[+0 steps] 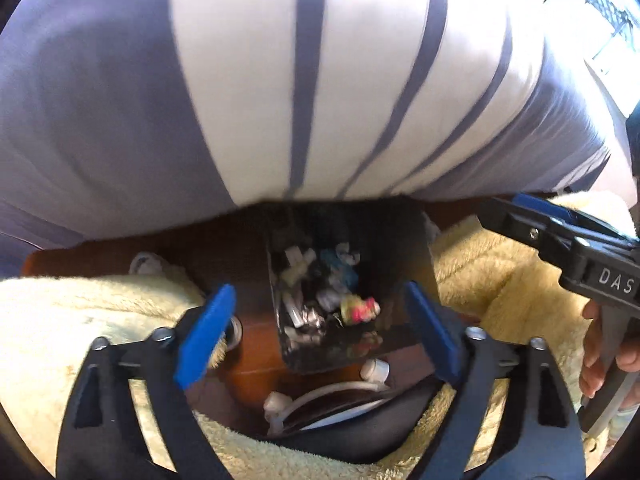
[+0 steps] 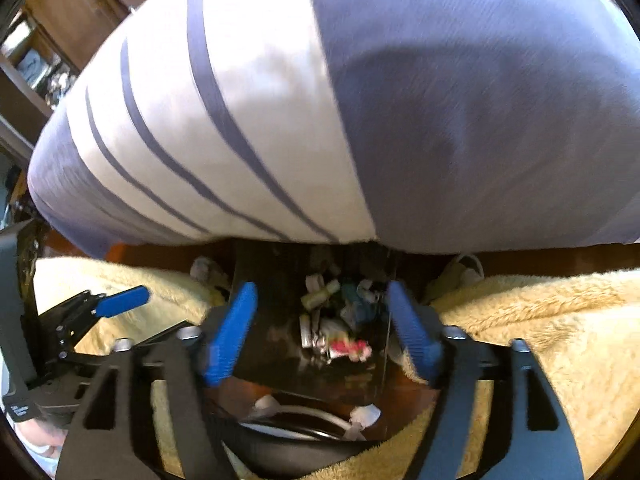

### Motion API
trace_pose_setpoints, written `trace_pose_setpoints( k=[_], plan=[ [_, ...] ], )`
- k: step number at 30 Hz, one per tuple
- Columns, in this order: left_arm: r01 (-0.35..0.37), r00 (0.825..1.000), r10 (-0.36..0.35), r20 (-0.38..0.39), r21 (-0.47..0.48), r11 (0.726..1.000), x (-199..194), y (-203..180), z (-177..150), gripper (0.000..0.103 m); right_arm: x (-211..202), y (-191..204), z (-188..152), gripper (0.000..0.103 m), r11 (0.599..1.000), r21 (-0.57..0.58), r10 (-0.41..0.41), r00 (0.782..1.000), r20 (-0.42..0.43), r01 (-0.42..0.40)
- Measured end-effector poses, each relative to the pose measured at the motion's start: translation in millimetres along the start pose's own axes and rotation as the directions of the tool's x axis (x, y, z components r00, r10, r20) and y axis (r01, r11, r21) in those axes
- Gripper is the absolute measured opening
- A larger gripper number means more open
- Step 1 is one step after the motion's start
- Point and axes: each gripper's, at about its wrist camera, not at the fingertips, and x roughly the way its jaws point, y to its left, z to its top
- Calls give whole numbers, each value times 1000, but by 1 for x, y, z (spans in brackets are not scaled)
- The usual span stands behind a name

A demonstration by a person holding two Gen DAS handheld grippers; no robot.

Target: Collect trash

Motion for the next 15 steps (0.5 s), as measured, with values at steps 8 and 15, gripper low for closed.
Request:
trace_pose_setpoints(
  k=[8, 15],
  plan=[
    [-51, 970, 48, 238, 6, 999, -89, -6, 21, 95, -86, 10, 18, 99, 997, -32, -64, 965, 254, 75],
    [-120, 858, 111, 501, -13, 993, -193, -19, 38, 95, -202, 26, 34, 99, 989, -54, -81, 804, 589, 140]
  ],
)
